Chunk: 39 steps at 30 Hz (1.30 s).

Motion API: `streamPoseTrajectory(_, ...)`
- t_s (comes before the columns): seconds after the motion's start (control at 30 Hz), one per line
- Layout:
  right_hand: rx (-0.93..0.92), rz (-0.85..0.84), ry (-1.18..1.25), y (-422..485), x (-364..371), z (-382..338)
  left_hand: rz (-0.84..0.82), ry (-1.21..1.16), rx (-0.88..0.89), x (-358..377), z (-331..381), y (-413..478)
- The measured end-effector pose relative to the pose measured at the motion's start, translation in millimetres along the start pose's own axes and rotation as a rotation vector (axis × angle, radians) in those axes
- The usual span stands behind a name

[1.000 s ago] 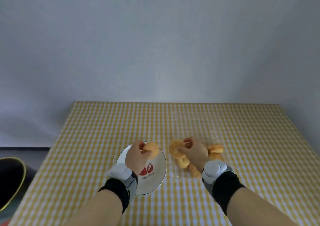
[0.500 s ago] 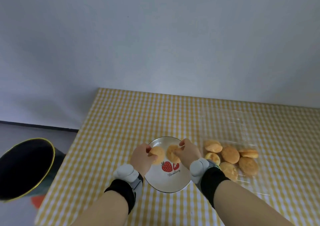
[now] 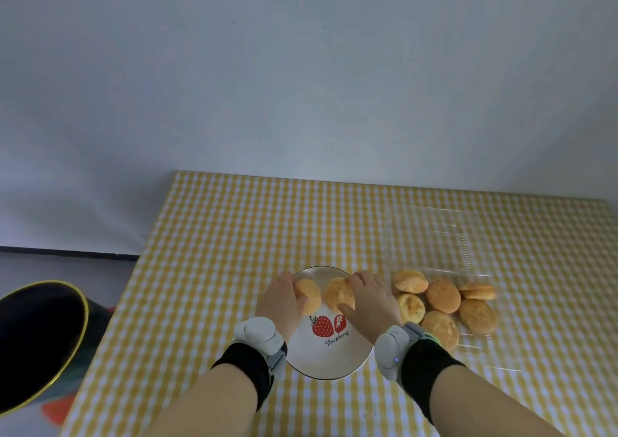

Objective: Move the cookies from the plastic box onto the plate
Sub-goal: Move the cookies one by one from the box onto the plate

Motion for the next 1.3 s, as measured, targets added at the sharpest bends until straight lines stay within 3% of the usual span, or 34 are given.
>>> streamPoseTrajectory(0.23, -0.013, 0.056, -0.119, -7, 8, 3, 0.086, 0.300, 0.149, 2, -8, -9)
streamPoseTrajectory(0.47, -0.112, 0.070, -0.150, 1, 9, -6, 0.078, 0.278, 0.132, 4, -23, -6)
streamPoseTrajectory(0.7, -0.092, 0.124, -0.043, -10, -1, 15, 0.099, 0.276, 0.149, 12, -2, -12)
streamPoseTrajectory(0.97, 0.120, 0.337, 0.091, -29, -36, 98, 0.061, 0.212, 0.265, 44, 89, -27)
streamPoseTrajectory(1.1, 0.239, 0.267, 0.073, -47, -47, 154, -0.029, 0.223, 0.343, 70, 114, -38)
streamPoseTrajectory(1.3, 0.132, 0.071, -0.165, -69, -39, 193, -0.113, 0.245, 0.350, 109, 141, -53)
Point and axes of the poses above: each hand's wrist, its own y-axis towards the middle knuckle, its own x-axis out of the palm, z = x × y, the point moved 3 cm from there along y, towards the middle knuckle, and after that the axes turned 3 degrees about -y, right-handed, at the moved point
